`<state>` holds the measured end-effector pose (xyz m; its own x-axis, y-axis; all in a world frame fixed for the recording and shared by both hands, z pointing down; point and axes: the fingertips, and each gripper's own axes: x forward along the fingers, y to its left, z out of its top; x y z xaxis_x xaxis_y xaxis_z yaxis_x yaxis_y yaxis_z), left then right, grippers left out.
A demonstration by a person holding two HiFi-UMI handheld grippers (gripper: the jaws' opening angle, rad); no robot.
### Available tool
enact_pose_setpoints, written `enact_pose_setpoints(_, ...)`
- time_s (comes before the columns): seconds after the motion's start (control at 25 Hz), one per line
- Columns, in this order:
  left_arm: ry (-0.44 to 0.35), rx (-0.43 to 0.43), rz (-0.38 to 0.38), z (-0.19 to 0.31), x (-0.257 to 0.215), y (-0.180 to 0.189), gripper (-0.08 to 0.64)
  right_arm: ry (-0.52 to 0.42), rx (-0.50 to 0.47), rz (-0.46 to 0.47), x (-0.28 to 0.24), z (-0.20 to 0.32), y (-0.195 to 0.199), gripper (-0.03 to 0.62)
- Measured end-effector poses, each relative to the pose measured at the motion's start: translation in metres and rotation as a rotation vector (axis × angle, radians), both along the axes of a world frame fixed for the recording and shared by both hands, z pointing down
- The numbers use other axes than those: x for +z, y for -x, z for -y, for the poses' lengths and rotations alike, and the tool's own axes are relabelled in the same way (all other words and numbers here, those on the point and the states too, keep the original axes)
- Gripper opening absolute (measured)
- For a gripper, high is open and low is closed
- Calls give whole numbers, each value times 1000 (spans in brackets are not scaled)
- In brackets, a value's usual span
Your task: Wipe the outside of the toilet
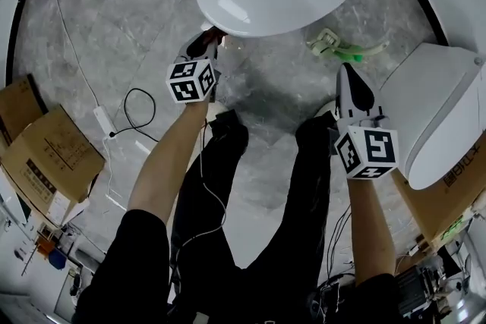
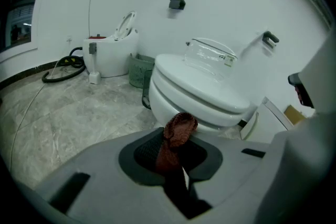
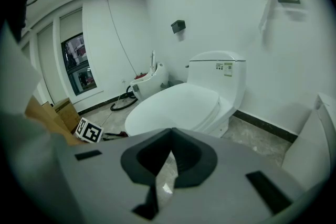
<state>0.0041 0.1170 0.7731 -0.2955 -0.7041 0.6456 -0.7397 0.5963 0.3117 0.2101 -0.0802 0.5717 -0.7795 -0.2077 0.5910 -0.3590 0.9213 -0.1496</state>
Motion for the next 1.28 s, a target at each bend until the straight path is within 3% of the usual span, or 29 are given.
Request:
enact_pose_setpoints(0.12,-13,21,15,-13,-17,18,58,-1,-4,1,-7,-20,16,3)
enact_pose_setpoints(0.32,-19,108,122,-41,-74,45,58,-21,-19,5,-38,-54,50,3)
enact_pose_setpoints(0.56,-69,164,187,-80,-216,84,58,-76,-54,-4,-124,-91,93,3)
enact_pose_setpoints(0.8,-137,192,253,-105,-362,113,60,-137,-58,53,-234,-118,146,3)
enact_pose_setpoints(0.92,-185,187,267,-106,-416,123,61,-164,-66,80,-274,-122,167,3)
enact_pose_setpoints(1.12,-197,280,301,-87,-471,131,61,-247,-116,87,-308,-117,193,3)
enact_pose_setpoints(1.28,-210,336,334,-59,-499,151,61,-233,-69,113,-324,-90,211,3)
